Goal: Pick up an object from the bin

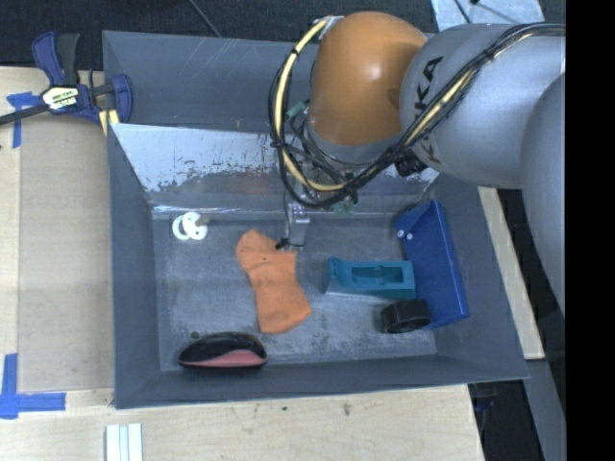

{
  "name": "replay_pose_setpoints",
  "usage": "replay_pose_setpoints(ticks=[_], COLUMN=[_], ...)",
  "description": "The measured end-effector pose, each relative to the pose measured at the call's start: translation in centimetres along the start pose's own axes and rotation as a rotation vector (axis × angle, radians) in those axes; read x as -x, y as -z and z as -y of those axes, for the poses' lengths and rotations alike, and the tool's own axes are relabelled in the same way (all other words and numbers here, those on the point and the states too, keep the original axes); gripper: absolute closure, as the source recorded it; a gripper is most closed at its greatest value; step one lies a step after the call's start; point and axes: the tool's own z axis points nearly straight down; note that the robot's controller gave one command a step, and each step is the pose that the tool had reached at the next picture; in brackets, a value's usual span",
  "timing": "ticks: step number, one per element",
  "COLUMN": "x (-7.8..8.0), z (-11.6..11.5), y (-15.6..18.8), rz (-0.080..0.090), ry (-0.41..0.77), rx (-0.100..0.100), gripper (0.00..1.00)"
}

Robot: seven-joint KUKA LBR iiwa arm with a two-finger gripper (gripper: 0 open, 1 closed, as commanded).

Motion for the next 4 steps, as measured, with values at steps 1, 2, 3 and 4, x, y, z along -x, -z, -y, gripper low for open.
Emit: replay_pose_setpoints(ticks=[1, 2, 3, 4], x=[0.5, -0.1, -0.4, -1.1], z=[1.2, 1.5, 0.5, 0.7], y=[-3.8, -4.1, -4.8, -8.8], rz=[-0.005, -0.002, -0.004, 0.000], ry=[-0.021, -0.227, -0.111, -0.284], rx=[-0.002, -0.001, -0.002, -0.001], gripper=[0.00, 0.00, 0.00, 0.00])
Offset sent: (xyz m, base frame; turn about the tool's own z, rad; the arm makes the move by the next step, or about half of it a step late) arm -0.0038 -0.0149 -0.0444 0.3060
